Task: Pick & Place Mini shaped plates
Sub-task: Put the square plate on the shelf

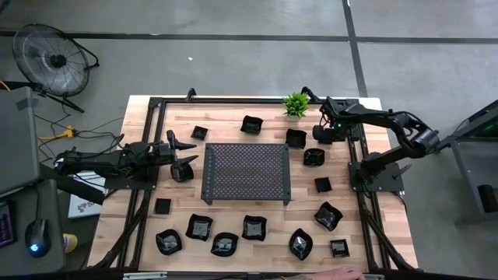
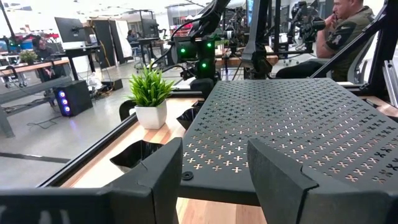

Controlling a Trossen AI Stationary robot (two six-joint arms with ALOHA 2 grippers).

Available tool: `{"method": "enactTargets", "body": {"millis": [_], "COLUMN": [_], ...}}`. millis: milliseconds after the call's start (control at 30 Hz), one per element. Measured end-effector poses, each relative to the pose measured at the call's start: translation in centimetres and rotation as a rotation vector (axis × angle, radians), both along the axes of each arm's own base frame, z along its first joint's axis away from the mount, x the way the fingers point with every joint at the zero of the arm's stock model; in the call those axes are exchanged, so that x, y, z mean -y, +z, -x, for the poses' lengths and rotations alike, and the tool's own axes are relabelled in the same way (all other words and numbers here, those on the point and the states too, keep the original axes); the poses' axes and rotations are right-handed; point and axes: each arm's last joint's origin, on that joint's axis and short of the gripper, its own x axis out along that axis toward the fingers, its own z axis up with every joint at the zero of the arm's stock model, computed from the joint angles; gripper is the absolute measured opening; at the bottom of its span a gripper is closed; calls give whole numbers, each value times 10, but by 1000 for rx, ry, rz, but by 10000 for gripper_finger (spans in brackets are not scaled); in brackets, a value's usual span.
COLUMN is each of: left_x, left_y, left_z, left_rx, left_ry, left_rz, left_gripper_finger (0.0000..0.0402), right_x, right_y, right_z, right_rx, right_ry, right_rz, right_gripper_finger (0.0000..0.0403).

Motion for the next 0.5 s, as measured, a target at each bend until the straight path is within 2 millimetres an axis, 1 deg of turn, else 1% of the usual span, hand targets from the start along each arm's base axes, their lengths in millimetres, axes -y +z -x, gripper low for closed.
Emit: {"method": "enactTargets", "body": {"millis": [300, 500], "left_x": [0, 0], "left_y": [0, 0], "left_z": [0, 0], "left_rx": [0, 0], "left_ry": [0, 0], "left_rz": [0, 0], "left_gripper_finger": [176, 176], "right_x": [0, 0], "right_y": [1, 4], "right_z": [0, 0], "right_rx": [8, 17], "right_ry": [8, 8], "right_rz": [1, 13], "right_gripper_finger": [15, 18]}}
